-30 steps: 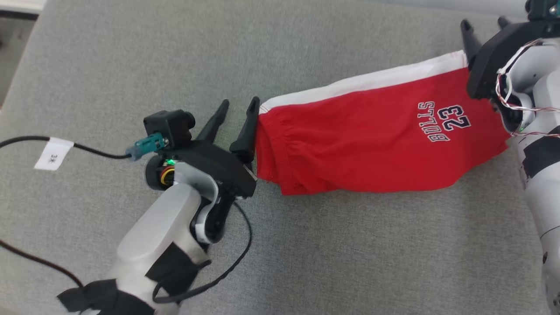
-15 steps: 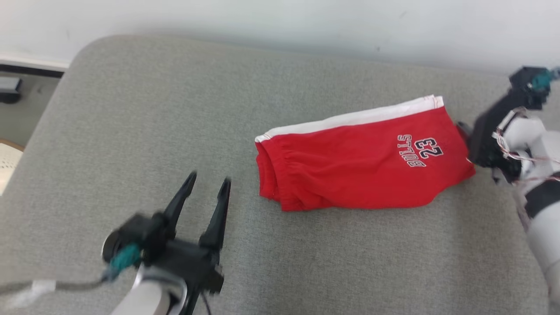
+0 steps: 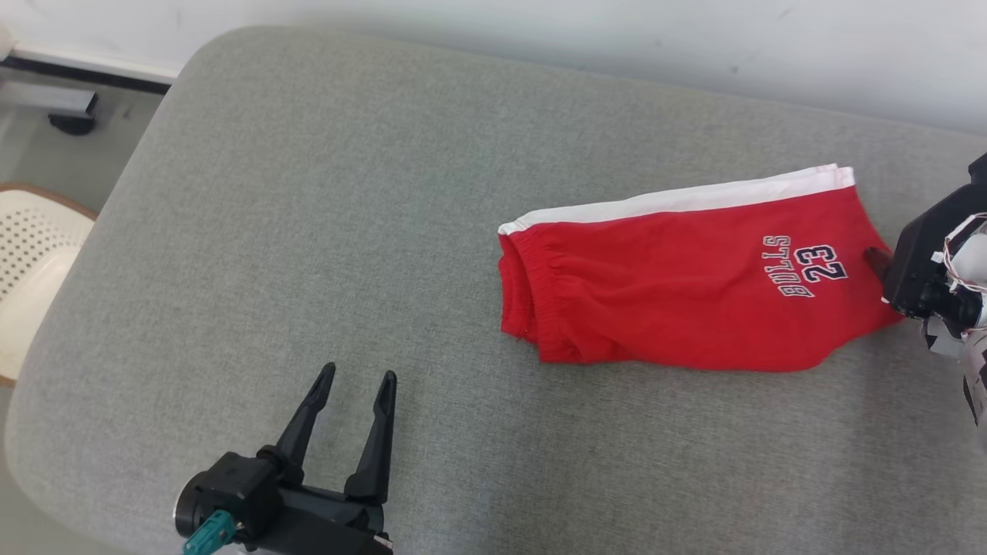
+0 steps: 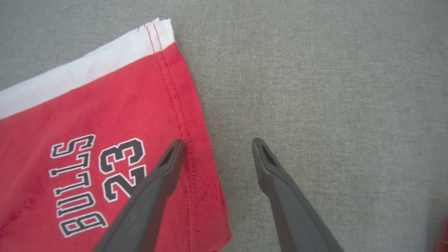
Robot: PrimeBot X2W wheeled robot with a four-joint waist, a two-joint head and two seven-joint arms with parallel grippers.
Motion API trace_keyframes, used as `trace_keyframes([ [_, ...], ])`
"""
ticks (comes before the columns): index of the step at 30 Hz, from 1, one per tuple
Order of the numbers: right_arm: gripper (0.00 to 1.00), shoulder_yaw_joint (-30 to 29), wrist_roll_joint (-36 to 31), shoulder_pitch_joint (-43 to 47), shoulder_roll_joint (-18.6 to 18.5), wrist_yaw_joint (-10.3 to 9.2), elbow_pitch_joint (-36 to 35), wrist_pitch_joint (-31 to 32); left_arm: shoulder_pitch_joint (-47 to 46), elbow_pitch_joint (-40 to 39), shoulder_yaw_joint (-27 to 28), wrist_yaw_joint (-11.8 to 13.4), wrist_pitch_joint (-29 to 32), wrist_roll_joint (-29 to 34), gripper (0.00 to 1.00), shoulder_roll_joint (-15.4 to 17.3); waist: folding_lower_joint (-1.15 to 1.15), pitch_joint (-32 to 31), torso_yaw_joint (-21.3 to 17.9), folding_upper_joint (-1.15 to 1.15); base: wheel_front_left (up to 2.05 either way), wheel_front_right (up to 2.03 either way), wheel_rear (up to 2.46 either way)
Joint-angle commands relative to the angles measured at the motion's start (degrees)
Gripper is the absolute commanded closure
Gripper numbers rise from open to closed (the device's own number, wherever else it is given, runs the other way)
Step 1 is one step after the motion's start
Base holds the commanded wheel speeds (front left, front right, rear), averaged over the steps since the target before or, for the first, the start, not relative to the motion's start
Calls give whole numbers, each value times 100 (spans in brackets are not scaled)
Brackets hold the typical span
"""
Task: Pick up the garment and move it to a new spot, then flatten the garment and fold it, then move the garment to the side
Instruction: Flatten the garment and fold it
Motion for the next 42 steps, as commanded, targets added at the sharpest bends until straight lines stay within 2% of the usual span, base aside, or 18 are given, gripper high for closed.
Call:
trace_keyframes([
  [1,0,-22,-43,-67,34,-15,41,43,16,-14,17,-41,-12,67,0,-55,0,154,153,0,0,0,0],
  [8,0,-3,-130,-34,323,-2,238,365,53,88,88,-154,-13,139,0,-206,0,261,219,0,0,0,0],
  [15,0,-163,-199,-24,412,-1,409,664,53,205,140,-271,-12,147,0,-309,0,332,284,0,0,0,0],
  [16,60,-183,-223,-11,422,0,422,676,48,220,146,-289,-12,145,0,-319,0,343,288,0,0,0,0],
  [17,74,-199,-245,0,437,0,435,678,38,229,152,-296,-12,130,0,-333,0,354,291,0,0,0,0],
  [18,74,-199,-245,0,437,0,435,678,38,229,152,-296,-12,130,0,-333,0,354,291,0,0,0,0],
  [19,100,-210,-267,10,445,0,446,692,23,241,158,-297,-12,135,0,-350,0,366,291,0,0,0,0],
  [26,100,-212,-600,-34,285,-10,460,470,-67,365,196,-367,-13,148,0,-420,0,332,250,0,0,0,0],
  [32,100,-331,-769,25,169,-16,421,164,-9,469,208,-394,-12,152,0,-431,0,65,157,0,0,0,0],
  [35,100,-244,-891,149,215,-15,236,-151,53,537,189,-405,-6,137,0,-401,0,-158,97,0,0,0,0],
  [42,100,-59,-983,760,344,-15,-202,-650,260,522,297,-246,78,51,0,-266,0,-648,-160,0,0,0,0],
])
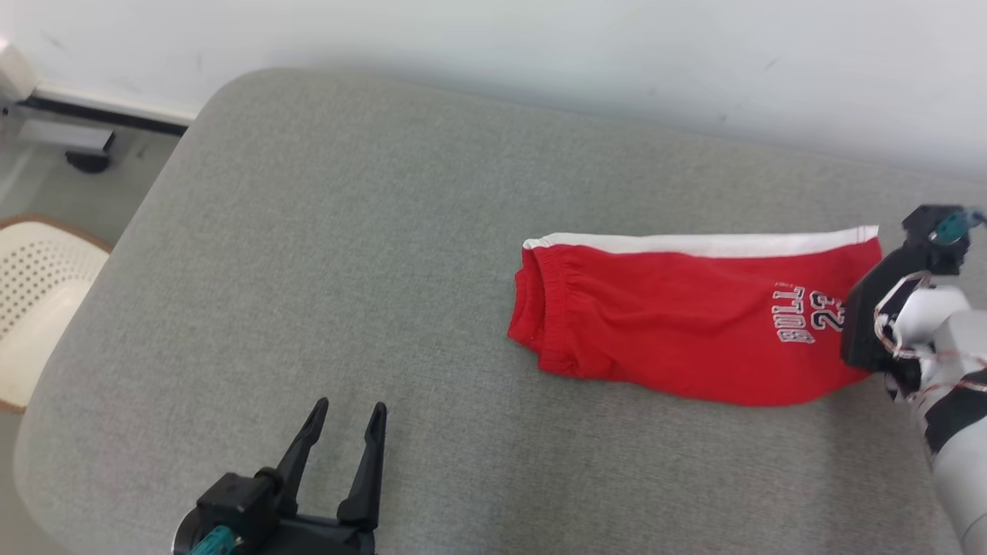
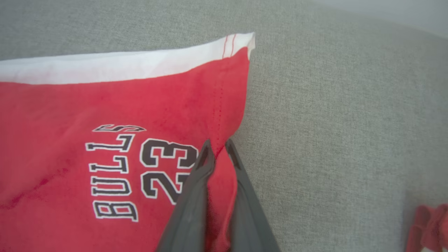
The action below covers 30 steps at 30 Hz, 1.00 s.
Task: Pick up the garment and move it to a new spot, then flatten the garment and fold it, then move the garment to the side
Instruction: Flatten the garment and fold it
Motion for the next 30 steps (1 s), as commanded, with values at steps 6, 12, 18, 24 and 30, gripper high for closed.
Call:
trace_keyframes([
  [6,100,-29,-199,692,-12,-15,-311,-226,363,-125,90,129,70,-123,0,132,-1,-540,-388,-1,0,0,0],
  [12,100,-368,-543,1106,-65,-15,-539,-400,564,-225,104,185,135,-189,0,208,-1,-748,-387,-1,0,0,0],
  [18,100,-486,-722,1269,289,-15,-960,-329,632,-323,61,229,213,-211,0,225,-1,-934,-333,-1,0,0,0],
  [24,100,-75,-562,1259,808,-15,-1633,-52,691,-369,41,283,266,-237,0,254,-1,-1122,-306,-1,0,0,0],
  [30,100,166,-332,1084,1160,-15,-1975,296,705,-391,-30,250,265,-240,0,231,-1,-1126,-221,-1,0,0,0],
])
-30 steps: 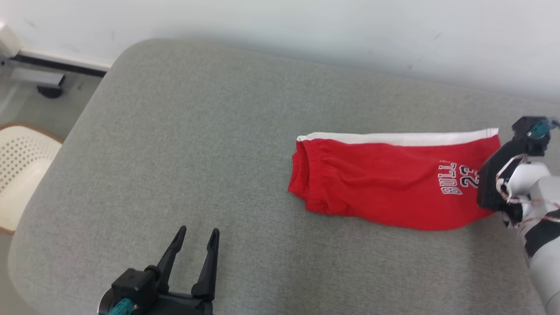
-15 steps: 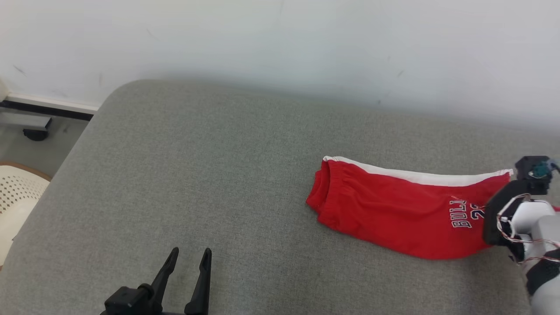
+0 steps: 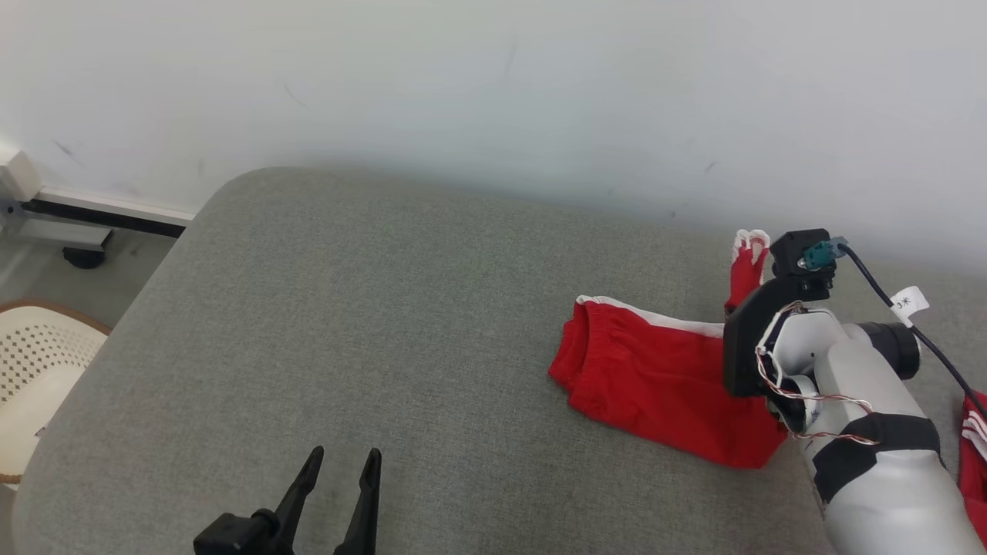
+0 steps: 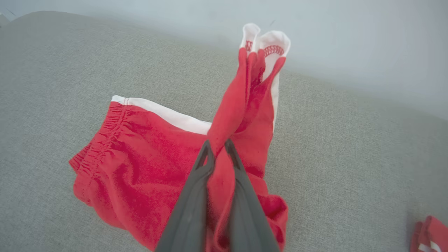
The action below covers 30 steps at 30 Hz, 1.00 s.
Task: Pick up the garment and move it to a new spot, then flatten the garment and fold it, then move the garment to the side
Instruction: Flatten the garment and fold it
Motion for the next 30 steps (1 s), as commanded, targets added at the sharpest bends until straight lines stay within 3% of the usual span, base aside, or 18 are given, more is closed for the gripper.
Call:
trace_keyframes([
  [1,100,-24,53,-88,89,-15,19,45,27,-7,-30,-37,-5,-8,0,-27,1,38,64,0,0,0,0],
  [8,100,-235,16,-277,421,-15,381,112,-98,103,-152,-115,-31,-16,0,-99,1,172,413,0,0,0,0],
  [19,100,-722,-170,-508,593,-15,1234,-286,-169,248,-317,-176,-59,31,0,-174,1,229,869,0,0,0,0],
  [20,89,-768,-159,-537,591,-15,1290,-358,-178,261,-337,-183,-59,33,0,-187,1,230,900,0,0,0,0],
  [21,21,-807,-131,-560,597,-15,1369,-416,-180,274,-347,-187,-67,29,0,-199,1,233,920,0,0,0,0],
  [22,0,-795,-41,-579,602,-15,1442,-467,-183,285,-362,-193,-73,25,0,-205,1,234,941,0,0,0,0],
  [30,0,-221,1068,-867,602,-15,1737,-895,-183,366,-369,-174,-96,-20,0,-204,1,188,929,0,0,0,0],
])
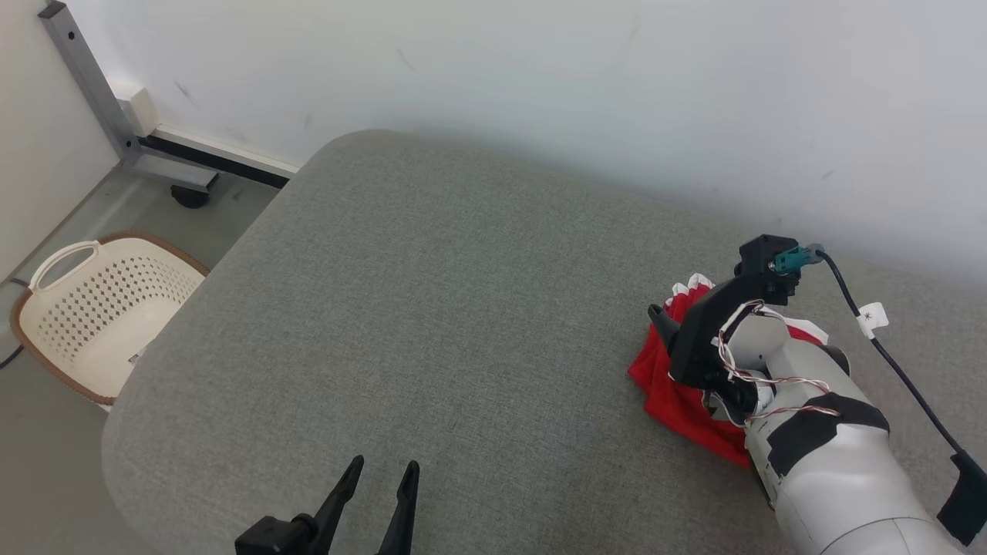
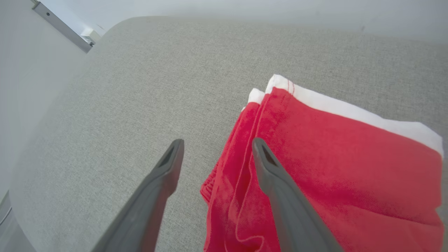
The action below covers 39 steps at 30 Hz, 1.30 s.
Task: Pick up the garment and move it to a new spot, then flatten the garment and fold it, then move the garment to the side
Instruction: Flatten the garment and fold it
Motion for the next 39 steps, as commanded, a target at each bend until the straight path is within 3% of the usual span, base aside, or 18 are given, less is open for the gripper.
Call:
trace_keyframes([
  [1,0,173,231,-94,2,-15,-74,-105,-48,19,11,25,-23,-24,0,5,0,-44,-42,0,0,0,0],
  [6,0,403,476,-94,-9,-15,-217,-406,13,2,57,65,-44,-42,0,56,0,-174,-184,0,0,0,0],
  [12,0,364,90,205,-531,-15,-110,-897,72,-88,60,103,-25,-52,0,105,0,-295,-353,0,0,0,0],
  [13,5,338,-6,275,-609,-15,-40,-962,75,-98,51,100,-20,-54,0,106,0,-297,-366,0,0,0,0],
  [14,80,320,-75,349,-652,-15,13,-1020,75,-107,41,98,-17,-59,0,104,0,-293,-377,0,0,0,0],
  [15,100,311,-135,408,-668,-15,67,-1066,74,-117,33,104,-17,-61,0,99,0,-279,-387,0,0,0,0],
  [27,100,635,-484,639,-104,-15,446,-1226,-114,-4,-22,56,-87,-95,0,-17,0,6,-274,0,0,0,0],
  [31,100,1133,-316,780,-18,-15,365,-1015,-53,51,8,84,-104,-124,0,11,0,-99,-258,0,0,0,0],
  [39,100,2609,878,1299,-5,-15,-657,-485,7,0,31,120,-94,-165,0,79,0,-196,-392,0,0,0,0],
])
